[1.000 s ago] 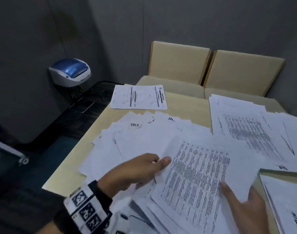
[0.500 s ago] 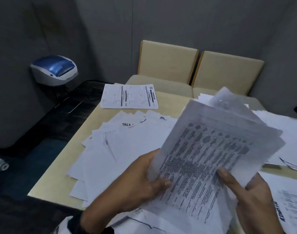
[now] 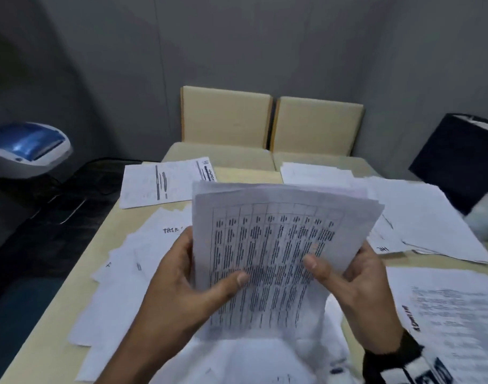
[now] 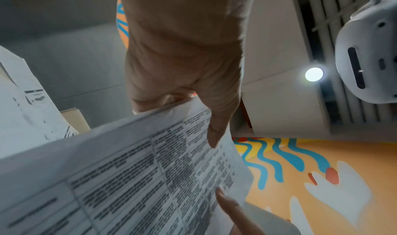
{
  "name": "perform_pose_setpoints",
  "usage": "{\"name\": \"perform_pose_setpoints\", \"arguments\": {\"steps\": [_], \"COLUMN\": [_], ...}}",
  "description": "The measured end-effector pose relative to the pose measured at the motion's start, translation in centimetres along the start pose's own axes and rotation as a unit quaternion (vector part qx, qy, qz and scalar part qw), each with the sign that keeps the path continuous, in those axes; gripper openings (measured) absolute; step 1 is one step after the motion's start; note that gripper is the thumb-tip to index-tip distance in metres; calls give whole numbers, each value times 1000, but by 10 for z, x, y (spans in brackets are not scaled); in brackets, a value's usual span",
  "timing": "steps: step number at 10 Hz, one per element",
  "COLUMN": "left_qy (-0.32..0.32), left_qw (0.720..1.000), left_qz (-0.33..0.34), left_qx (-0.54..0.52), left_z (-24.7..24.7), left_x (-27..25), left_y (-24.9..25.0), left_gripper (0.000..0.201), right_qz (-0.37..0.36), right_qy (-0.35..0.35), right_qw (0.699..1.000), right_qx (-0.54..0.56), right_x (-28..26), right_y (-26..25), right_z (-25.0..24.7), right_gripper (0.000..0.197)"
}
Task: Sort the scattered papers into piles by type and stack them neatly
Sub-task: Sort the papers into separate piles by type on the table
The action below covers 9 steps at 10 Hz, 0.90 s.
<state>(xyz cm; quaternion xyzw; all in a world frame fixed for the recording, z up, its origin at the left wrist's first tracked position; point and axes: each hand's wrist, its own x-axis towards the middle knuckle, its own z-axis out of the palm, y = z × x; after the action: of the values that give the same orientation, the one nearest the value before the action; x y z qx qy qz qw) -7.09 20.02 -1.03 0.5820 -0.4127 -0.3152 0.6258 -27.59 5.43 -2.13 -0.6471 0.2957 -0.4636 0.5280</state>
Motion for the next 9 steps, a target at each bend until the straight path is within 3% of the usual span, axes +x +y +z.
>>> {"name": "perform_pose_setpoints", "arguments": {"steps": [2,3,4,5,6,7,8,9], "left_qy": [38,-16,-124,-164,-192,-212,-208,-192], "left_qw": [998,992,917,777,720,708,721,735], "left_qz": [-13,-31,-32,-88,-164,-172,-191,-212], "left_qx": [48,121,379,601,647,651,633,615], "left_z": [18,16,-4,-37,-65,-69,-73,-80], "left_x": [-1,2,3,11,13,13,15,17], "left_y": [-10,-15,-32,-86,-138,-137,-137,-145], "left_gripper": [60,82,98,112,101,100,98,102], "right_qz": [30,36,81,150,190,216,314,347], "right_qy": [71,168,276,423,499,528,520,542], "right_qw": [996,985,956,889,846,821,794,763], "right_qx": [-54,-17,59,88,7,-31,-33,-55], "right_x": [-25,-25,-23,-33,-50,-74,-81,-82], "right_y": [16,19,24,25,24,56,60,61], "right_z": [-2,-27,-73,-135,-179,-234,-246,-251], "right_gripper": [27,20,14,31,18,45,43,52]}}
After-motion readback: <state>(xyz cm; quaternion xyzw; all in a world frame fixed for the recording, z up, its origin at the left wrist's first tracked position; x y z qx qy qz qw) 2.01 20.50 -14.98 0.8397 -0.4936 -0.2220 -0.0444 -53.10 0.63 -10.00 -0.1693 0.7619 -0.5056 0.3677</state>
